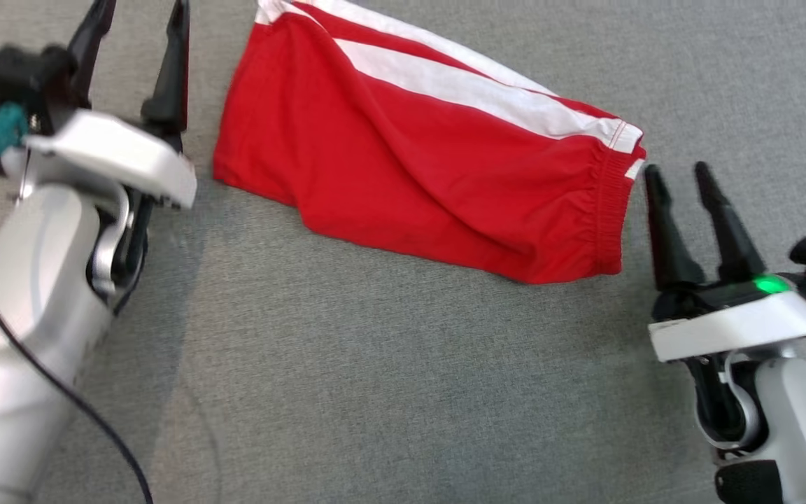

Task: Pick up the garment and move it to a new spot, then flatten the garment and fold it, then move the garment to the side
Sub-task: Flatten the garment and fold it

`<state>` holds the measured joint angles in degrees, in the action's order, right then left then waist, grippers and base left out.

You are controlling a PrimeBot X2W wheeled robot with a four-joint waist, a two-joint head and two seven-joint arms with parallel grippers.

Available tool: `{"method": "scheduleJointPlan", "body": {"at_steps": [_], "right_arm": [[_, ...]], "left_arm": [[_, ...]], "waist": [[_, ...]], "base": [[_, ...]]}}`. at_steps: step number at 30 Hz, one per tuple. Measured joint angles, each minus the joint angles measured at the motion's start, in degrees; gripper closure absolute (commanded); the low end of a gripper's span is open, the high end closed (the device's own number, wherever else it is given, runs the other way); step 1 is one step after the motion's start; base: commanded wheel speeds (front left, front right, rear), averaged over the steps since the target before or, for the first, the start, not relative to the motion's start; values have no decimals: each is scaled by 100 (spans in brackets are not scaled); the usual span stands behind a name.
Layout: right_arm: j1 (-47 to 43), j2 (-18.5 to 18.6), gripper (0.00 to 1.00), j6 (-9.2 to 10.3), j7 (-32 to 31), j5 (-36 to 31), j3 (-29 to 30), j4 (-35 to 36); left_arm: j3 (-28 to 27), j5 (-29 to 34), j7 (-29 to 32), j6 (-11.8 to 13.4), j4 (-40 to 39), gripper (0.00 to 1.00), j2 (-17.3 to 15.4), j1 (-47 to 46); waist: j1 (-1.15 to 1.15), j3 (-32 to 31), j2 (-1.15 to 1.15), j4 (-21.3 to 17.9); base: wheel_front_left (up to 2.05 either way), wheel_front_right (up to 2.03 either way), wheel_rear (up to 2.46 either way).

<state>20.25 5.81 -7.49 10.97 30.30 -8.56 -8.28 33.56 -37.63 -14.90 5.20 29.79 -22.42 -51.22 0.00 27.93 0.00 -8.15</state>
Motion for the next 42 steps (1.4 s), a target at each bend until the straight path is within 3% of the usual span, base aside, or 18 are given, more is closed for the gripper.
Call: {"method": "scheduleJointPlan", "body": {"at_steps": [9,14,19,31,42], "right_arm": [[-458,-123,0,0,167,-1218,771,605],[-647,-171,0,0,148,-1588,910,700],[-920,-205,0,0,11,-1746,1061,755],[-1044,-257,0,0,-113,-1756,1125,851],[-914,-285,0,0,-127,-1684,980,840]], "left_arm": [[-1081,608,-1,608,-1998,0,-168,2012],[-1245,850,-1,910,-2574,0,-196,2788],[-1247,931,-1,1048,-2837,0,-242,3322],[-1116,928,127,1032,-2908,0,-287,3433],[-628,848,892,304,-2320,0,-283,2385]], "waist": [[0,-456,0,259],[0,-677,0,338],[0,-840,0,376],[0,-862,0,348],[0,-600,0,205]], "base": [[0,0,0],[0,0,0],[0,0,0],[0,0,0],[0,0,0]]}}
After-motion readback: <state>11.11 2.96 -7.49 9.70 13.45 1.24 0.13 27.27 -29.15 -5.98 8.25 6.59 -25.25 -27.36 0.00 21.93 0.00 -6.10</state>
